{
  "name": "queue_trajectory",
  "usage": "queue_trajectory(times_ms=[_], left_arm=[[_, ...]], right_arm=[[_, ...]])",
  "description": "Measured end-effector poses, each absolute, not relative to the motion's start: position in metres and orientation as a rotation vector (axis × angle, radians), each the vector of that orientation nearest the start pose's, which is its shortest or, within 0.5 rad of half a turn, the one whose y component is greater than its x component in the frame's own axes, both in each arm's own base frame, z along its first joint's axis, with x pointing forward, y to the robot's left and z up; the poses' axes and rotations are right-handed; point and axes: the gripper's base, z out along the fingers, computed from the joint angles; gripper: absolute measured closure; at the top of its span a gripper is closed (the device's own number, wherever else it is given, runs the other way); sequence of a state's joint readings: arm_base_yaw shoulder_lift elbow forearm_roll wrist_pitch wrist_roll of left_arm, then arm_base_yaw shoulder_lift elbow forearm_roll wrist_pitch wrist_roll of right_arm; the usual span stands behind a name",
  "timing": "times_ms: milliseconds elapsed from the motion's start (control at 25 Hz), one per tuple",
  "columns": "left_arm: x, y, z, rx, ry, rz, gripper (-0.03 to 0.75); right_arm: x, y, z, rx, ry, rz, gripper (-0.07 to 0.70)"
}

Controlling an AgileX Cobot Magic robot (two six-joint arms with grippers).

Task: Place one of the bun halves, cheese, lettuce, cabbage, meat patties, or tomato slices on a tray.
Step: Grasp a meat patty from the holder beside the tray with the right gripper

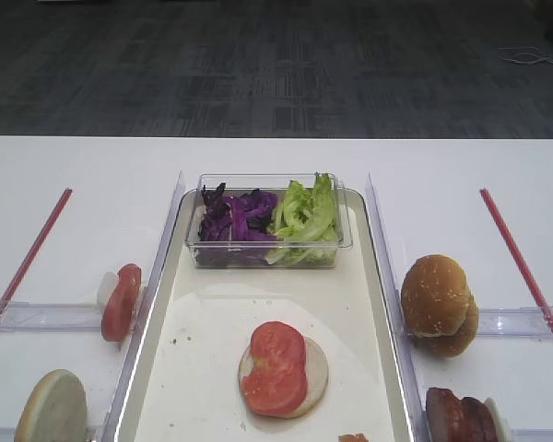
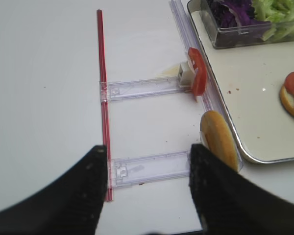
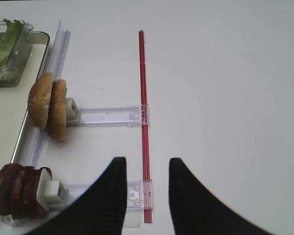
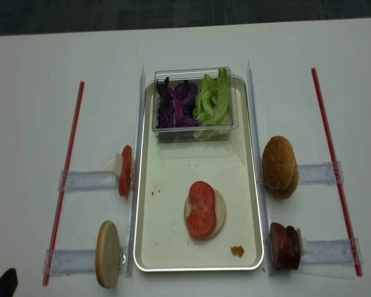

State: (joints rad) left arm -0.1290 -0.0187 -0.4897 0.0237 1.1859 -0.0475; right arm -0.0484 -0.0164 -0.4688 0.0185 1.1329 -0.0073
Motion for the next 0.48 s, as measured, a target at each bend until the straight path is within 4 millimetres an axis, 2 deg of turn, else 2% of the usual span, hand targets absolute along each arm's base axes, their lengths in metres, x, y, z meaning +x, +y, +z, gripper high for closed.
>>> queue_trajectory(times_ms=[120, 200, 360, 480], left_arm=[[-0.0119, 0.0036, 0.2645, 0.085, 2.160, -0.073, 0.358], [-0.0119, 0.0036, 0.2645, 0.085, 2.160, -0.073, 0.358], [-0.0119, 0.0036, 0.2645, 0.085, 2.160, -0.073, 0.360], [-0.0119, 0.0036, 0.2645, 0.085, 2.160, -0.073, 0.360]], right_arm=[[-0.0070, 0.0019, 0.2628, 0.042, 2.131, -0.010, 0.351], [-0.0070, 0.0019, 0.2628, 0.042, 2.131, -0.010, 0.268], [-0.0070, 0.0020, 0.2628, 0.042, 2.131, -0.008, 0.037], [-0.0071, 0.0020, 0.2627, 0.040, 2.133, -0.009, -0.029]])
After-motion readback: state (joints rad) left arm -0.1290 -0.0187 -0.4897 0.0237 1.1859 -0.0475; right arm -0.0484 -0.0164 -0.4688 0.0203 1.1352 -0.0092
